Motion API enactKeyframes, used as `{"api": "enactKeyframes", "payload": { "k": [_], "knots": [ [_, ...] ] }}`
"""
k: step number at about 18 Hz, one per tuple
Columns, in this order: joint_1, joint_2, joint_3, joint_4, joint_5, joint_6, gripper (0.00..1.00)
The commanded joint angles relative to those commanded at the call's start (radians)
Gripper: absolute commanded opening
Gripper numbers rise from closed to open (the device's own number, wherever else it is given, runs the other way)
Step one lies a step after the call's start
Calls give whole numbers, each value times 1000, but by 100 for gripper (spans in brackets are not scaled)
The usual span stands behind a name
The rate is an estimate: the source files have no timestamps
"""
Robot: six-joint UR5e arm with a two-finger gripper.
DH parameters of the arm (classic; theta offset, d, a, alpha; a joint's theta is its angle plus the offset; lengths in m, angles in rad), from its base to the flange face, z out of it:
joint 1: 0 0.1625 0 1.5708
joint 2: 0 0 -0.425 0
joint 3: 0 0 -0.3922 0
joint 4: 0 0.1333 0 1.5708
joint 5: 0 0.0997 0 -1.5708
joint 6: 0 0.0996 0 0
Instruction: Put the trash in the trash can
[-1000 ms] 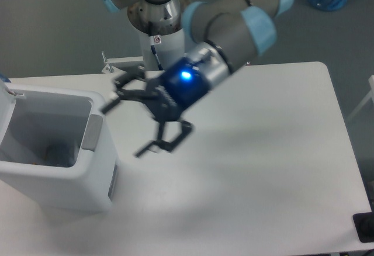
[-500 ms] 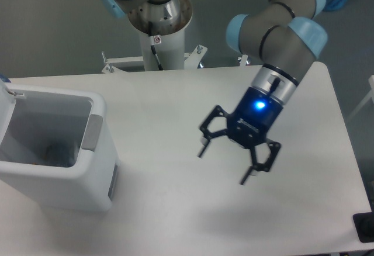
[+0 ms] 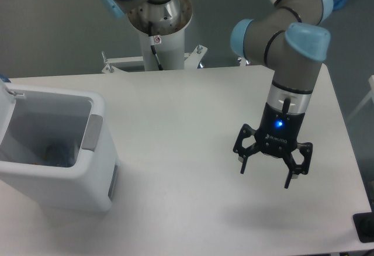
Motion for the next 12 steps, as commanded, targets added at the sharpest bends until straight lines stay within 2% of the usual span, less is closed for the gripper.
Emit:
{"api": "enactKeyframes", "payload": {
  "k": [3, 5, 7, 10, 12],
  "knots": [
    [-20, 5, 0, -46, 130, 95, 100],
    [-25, 3, 2, -72, 195, 108, 100],
    [-37, 3, -2, -88, 220, 117, 100],
    [-75, 2, -6, -100, 336, 146, 100],
    [-86, 2, -9, -103, 362, 163, 100]
  ]
}}
